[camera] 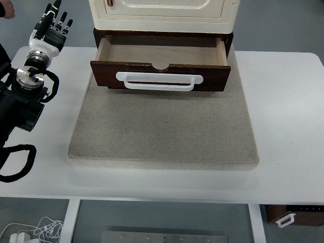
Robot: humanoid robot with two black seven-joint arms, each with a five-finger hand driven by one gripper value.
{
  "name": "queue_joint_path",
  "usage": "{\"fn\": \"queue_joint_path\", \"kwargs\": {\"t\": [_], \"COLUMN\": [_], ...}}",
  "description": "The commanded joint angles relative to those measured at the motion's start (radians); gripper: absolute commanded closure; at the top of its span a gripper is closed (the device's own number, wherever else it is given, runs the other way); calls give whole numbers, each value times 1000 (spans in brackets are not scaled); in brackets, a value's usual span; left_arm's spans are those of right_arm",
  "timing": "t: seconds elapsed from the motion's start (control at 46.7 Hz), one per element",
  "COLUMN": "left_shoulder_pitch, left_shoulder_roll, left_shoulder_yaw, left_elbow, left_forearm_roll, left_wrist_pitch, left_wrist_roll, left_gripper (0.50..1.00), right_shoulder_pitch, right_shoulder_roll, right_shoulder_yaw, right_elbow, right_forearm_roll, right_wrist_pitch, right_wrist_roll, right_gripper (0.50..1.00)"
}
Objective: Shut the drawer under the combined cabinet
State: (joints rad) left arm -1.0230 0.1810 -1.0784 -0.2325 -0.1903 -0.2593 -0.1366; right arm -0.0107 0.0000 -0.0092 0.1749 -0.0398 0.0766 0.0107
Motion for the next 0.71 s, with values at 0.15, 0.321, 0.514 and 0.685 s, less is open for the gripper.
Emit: {"fn": "queue_joint_path", "kwargs": {"t": [0.15,0.321,0.514,0.685], "left_shoulder_pitch": [-2,-2,-5,-8], "left_shoulder_roll": [0,3,11,15], "left_shoulder_yaw": [0,3,3,3], "left_elbow": [-13,-10,-15,-34], "left_forearm_roll": [0,8,8,8], "left_wrist_pitch": [-5,-6,-15,-23], "left_wrist_roll": [0,0,2,0], "left_gripper": [500,500,500,500], "right_shoulder_pitch": [0,0,0,0], "right_shoulder_roll": [0,0,0,0], "right_shoulder_yaw": [0,0,0,0], "right_elbow": [0,0,0,0], "right_forearm_roll": [0,0,0,0], "right_wrist_pitch": [0,0,0,0], "right_wrist_roll": [0,0,0,0], "right_gripper": [548,548,548,548]}}
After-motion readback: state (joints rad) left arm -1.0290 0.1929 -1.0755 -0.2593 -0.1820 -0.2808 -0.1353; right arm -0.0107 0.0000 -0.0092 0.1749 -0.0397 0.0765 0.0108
